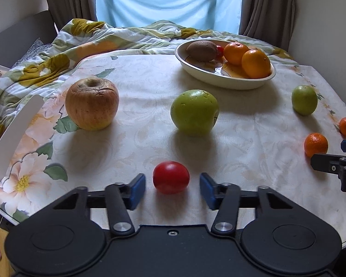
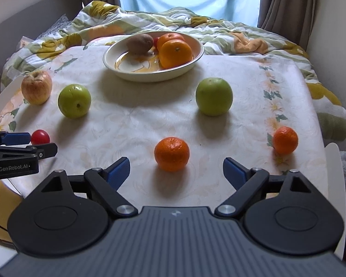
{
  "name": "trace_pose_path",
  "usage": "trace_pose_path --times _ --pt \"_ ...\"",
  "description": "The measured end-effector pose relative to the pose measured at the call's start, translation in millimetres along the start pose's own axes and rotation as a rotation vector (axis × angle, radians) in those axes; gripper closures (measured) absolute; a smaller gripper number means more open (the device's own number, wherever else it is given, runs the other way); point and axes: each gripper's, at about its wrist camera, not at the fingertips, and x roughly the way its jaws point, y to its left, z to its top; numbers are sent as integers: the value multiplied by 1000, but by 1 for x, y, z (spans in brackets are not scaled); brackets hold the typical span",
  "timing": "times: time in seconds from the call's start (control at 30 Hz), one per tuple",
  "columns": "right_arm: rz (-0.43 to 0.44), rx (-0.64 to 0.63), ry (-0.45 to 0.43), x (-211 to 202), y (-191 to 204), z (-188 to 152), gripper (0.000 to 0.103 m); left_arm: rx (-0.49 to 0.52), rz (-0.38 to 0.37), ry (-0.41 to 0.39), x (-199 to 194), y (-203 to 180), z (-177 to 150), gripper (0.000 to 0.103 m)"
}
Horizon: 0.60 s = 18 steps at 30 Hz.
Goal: Organize fruits
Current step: 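Grasp the red cherry tomato with the left tool while the right tool grasps the small mandarin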
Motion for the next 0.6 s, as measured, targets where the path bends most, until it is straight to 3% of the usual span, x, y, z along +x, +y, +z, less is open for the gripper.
trace_pose_path --times 0.07,0.6 --pt "6 1 5 3 0 0 2 8 2 -6 0 1 1 66" --pt "26 18 28 21 0 5 31 17 2 7 -1 -1 1 66"
